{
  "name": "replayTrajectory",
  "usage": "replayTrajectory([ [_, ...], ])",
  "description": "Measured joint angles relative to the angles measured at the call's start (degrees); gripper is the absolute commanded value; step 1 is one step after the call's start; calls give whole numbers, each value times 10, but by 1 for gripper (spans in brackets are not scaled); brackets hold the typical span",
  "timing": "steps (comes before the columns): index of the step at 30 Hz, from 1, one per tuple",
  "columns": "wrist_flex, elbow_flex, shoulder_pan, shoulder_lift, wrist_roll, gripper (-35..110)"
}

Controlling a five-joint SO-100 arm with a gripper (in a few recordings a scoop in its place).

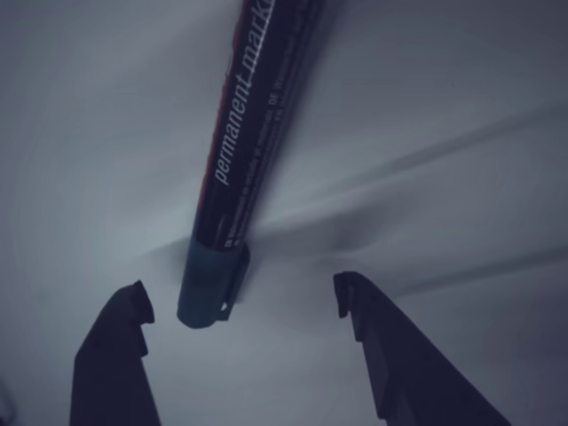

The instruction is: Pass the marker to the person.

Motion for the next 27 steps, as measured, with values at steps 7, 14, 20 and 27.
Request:
replayTrajectory([
  [7,-39,-27,0,-21,-16,47],
  [14,-87,-43,0,-52,-17,47],
  [20,-73,-78,0,-82,7,47],
  [27,7,-101,0,-97,67,47],
])
